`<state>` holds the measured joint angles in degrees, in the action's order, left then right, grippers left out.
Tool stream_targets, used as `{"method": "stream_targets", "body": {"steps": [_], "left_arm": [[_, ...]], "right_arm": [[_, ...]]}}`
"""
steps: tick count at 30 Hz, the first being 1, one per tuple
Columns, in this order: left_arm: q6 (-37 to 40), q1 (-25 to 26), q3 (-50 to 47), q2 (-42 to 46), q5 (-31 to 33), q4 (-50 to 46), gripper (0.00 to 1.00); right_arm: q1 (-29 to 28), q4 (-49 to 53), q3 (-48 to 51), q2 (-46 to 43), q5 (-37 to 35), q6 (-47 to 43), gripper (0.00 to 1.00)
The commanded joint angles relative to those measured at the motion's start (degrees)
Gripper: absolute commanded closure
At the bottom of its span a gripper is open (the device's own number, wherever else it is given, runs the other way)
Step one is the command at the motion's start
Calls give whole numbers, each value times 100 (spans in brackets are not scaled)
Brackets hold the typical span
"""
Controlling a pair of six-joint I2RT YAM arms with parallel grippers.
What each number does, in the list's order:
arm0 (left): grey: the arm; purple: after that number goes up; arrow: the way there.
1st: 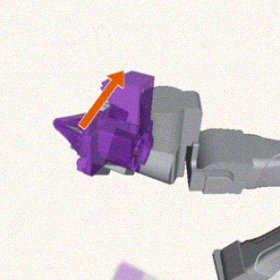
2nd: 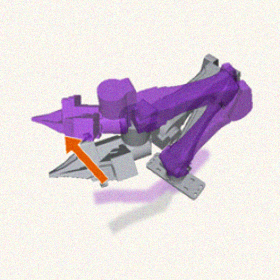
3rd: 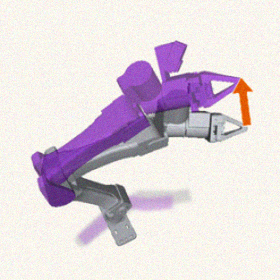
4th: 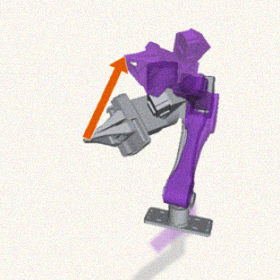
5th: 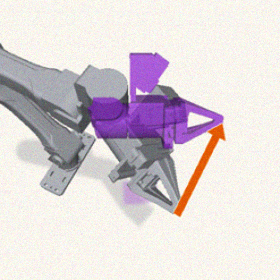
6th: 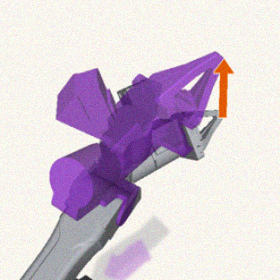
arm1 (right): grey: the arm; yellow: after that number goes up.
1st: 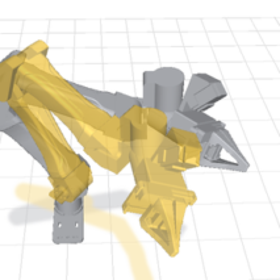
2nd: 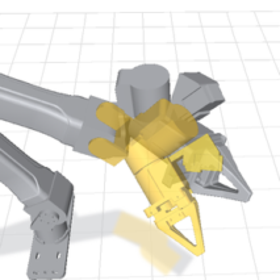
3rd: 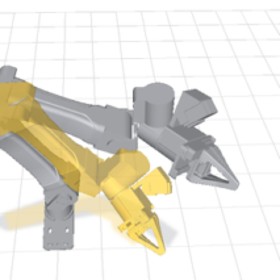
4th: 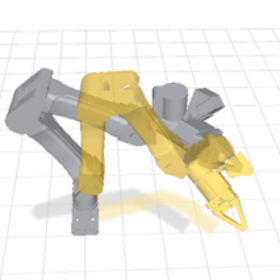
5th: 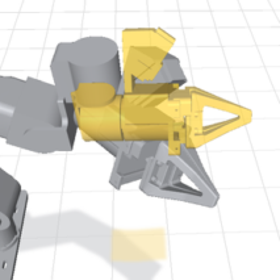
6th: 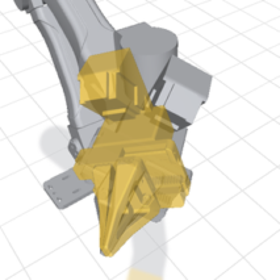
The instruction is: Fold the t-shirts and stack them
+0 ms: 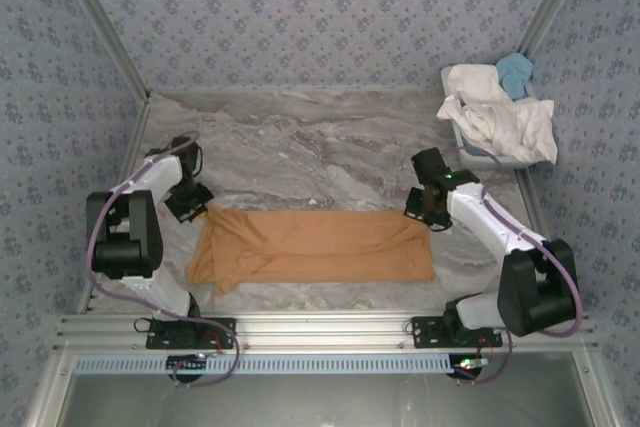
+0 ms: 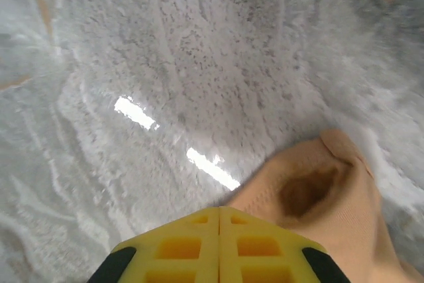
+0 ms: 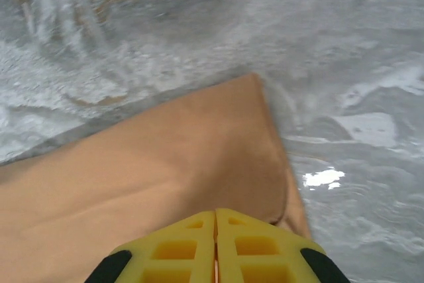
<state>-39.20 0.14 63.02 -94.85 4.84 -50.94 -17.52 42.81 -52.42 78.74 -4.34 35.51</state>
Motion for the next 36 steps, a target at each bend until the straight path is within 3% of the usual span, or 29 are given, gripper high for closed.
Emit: {"method": "stream_targets", "body": {"steps": [1, 5, 9, 14, 17, 23, 26, 27, 33, 36], "left_arm": [[-157, 318, 381, 693, -6, -395, 89], [-435, 842, 825, 460, -314, -448, 87], [-617, 1181, 1031, 124, -412, -355, 88], [-636, 1721, 1355, -275, -653, -221, 88], [-685, 1869, 1397, -452, -721, -206, 88], [-712, 1902, 1403, -438, -630, -284, 88], [-691, 1902, 1423, -477, -629, -381, 89], [-691, 1902, 1397, -488, -642, -382, 89], [-742, 2034, 1298, -697, -959, -147, 89], [-716, 2188, 1370, -999, -1113, -170, 90]], "right_arm": [[-261, 69, -241, 319, -173, 78, 91], [-427, 453, -200, 315, -413, 380, 100], [-280, 851, 204, -107, -668, 405, 100], [150, 633, 418, -398, -187, 297, 100], [126, 1088, 244, -377, -394, 523, 100], [468, 1355, 953, -893, -232, 596, 100], [504, 1472, 806, -984, -21, 648, 72], [559, 1504, 699, -983, 77, 660, 69], [-19, 1094, -367, -663, -526, 671, 71], [-341, 481, -316, -81, -117, 638, 74]]}}
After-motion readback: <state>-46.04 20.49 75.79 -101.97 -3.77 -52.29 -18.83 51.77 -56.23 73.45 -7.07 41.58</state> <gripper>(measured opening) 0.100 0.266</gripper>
